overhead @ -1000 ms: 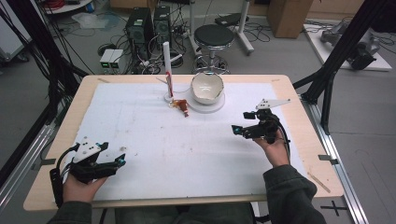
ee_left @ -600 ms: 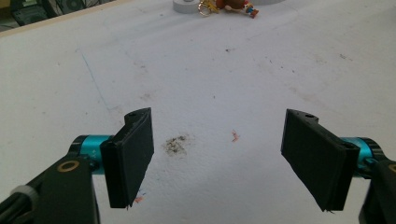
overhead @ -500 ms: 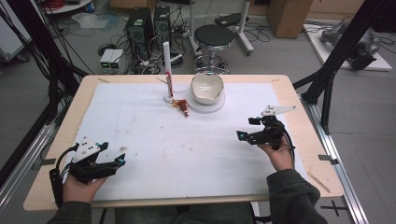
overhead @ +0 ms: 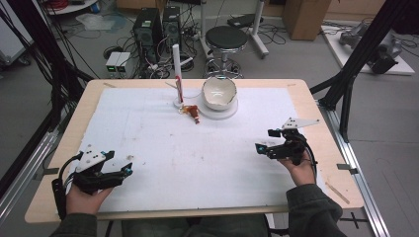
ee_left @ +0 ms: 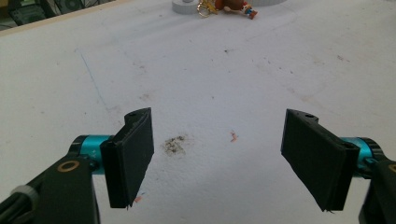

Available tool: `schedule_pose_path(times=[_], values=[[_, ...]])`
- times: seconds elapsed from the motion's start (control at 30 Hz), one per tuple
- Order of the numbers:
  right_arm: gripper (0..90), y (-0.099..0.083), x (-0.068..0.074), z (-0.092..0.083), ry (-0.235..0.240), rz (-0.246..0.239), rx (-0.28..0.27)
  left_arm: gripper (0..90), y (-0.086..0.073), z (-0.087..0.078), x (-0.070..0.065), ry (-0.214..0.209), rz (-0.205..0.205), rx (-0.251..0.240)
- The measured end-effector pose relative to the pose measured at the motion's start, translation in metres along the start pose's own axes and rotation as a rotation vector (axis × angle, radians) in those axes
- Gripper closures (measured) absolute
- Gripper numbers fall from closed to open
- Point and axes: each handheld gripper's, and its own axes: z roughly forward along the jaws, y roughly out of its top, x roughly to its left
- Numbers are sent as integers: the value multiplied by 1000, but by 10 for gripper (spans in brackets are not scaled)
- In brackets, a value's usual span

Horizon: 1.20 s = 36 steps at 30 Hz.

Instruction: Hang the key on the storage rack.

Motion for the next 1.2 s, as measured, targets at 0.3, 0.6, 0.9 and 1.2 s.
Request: schedule_pose_path(times=[0.3,0.6,0.9,1.2], values=[[122,-11,-4,-8,-9,15,0,258,0,-1,1,1,2,4],[121,-22,-5,-11,-14,26,5,258,-1,-1,1,-6,0,4],[119,-29,-5,-15,-12,42,1,258,-3,-2,2,-13,-4,7],[119,-33,0,-17,-16,29,-6,258,-5,-3,2,-23,-5,12]])
